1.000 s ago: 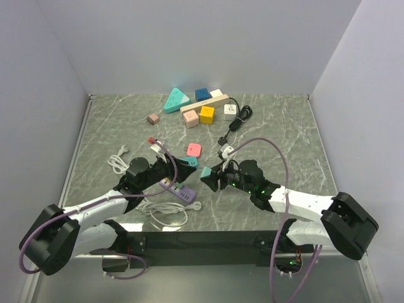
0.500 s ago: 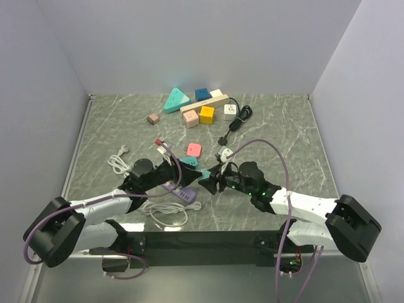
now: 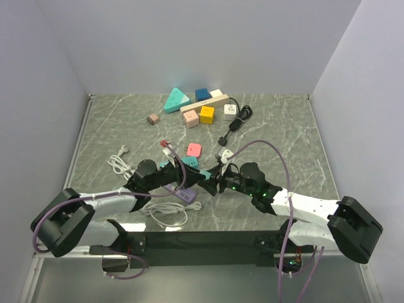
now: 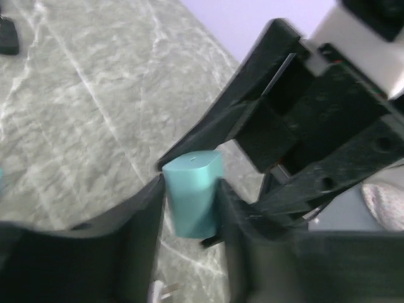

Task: Insert the plug

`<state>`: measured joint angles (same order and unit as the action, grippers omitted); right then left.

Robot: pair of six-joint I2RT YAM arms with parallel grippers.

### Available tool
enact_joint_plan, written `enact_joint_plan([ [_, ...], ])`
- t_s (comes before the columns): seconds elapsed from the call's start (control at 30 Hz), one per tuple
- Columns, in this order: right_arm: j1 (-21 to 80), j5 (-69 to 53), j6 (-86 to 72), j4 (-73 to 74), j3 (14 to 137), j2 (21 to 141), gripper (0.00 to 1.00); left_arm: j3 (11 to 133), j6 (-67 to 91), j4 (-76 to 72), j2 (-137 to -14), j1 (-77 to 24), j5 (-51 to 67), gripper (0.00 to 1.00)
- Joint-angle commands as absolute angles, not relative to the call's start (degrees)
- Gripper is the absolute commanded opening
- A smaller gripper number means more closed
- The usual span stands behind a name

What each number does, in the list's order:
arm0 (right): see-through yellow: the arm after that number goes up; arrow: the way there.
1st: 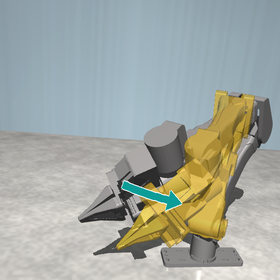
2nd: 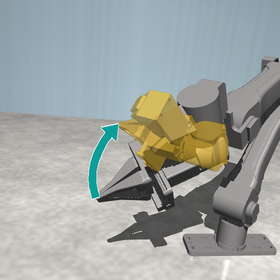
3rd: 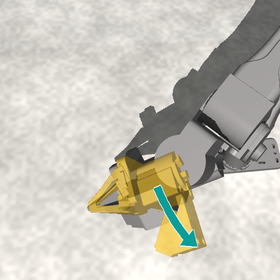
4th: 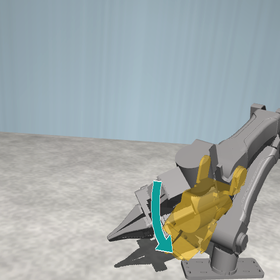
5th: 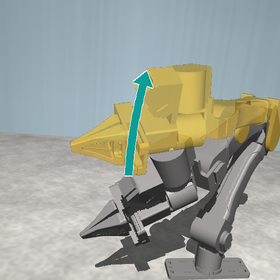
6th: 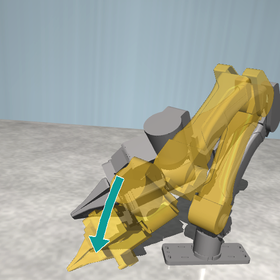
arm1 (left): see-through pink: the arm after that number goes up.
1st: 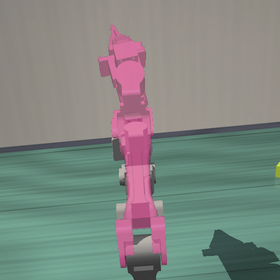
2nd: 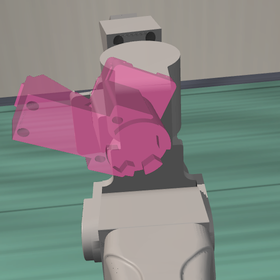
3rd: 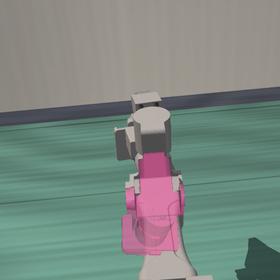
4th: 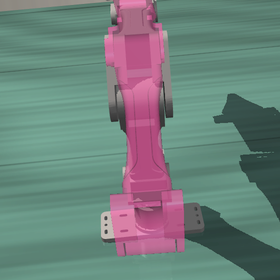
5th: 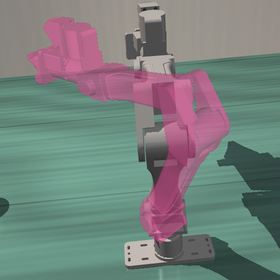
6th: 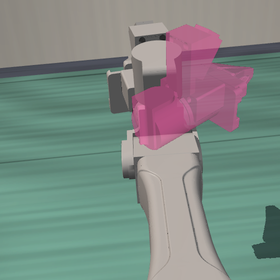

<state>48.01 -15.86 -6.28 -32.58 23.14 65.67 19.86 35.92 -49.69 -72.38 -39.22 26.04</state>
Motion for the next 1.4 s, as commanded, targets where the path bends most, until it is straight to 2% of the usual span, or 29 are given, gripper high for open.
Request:
enact_joint_plan([
  [0.0,48.5,-16.4,-5.5,-35.8,23.2,63.4,0.09,19.4,37.3,-57.0,-74.4,-39.9,31.5,0.37],
  [0.03,48.4,-16.3,-5.5,-35.4,23.3,63.1,0.09,19.3,37.6,-59.0,-75.0,-40.0,33.6,0.29],
  [0.07,48.5,-16.2,-5.6,-35.2,23.5,62.8,0.1,19.2,37.9,-59.9,-75.6,-40.0,34.4,0.14],
  [0.1,48.5,-16.0,-5.7,-34.3,23.6,62.1,0.1,19.1,38.7,-60.9,-76.7,-39.9,35.7,0.08],
  [0.17,48.5,-15.2,-6.1,-33.2,23.6,61.3,0.15,18.8,39.5,-64.8,-78.0,-39.9,37.7,0.01],
  [0.2,48.5,-15.1,-6.2,-31.9,23.7,60.3,0.21,18.7,40.2,-66.3,-79.4,-40.0,39.0,0.01],
  [0.23,48.6,-14.9,-6.5,-31.2,23.8,59.7,0.33,18.6,40.7,-68.0,-80.1,-40.0,40.9,0.01],
  [0.3,48.5,-14.6,-6.9,-29.1,23.8,57.8,0.5,18.5,41.7,-71.8,-81.5,-39.9,42.5,0.01],
  [0.33,48.5,-14.4,-7.2,-28.1,23.8,57.0,0.77,19.0,41.6,-72.1,-81.6,-39.8,43.1,0.01],
  [0.4,48.5,-13.4,-7.4,-24.7,23.8,53.8,0.89,19.4,40.1,-70.8,-80.9,-39.8,44.6,0.01],
  [0.67,47.5,-12.0,-7.6,-21.4,22.0,41.7,0.94,20.0,33.5,-59.4,-71.1,-39.6,47.1,0.01],
  [0.83,47.0,-20.4,-7.7,-18.4,26.3,45.5,0.81,18.4,33.8,-59.1,-66.9,-39.6,50.5,0.01],
  [1.0,46.9,-30.0,-8.7,-18.4,28.4,50.0,0.75,17.8,30.9,-54.5,-63.5,-39.7,49.7,0.01],
  [1.37,46.6,-39.2,-9.3,-15.6,29.4,50.6,0.72,17.1,27.7,-49.0,-59.6,-39.7,47.1,0.01],
])
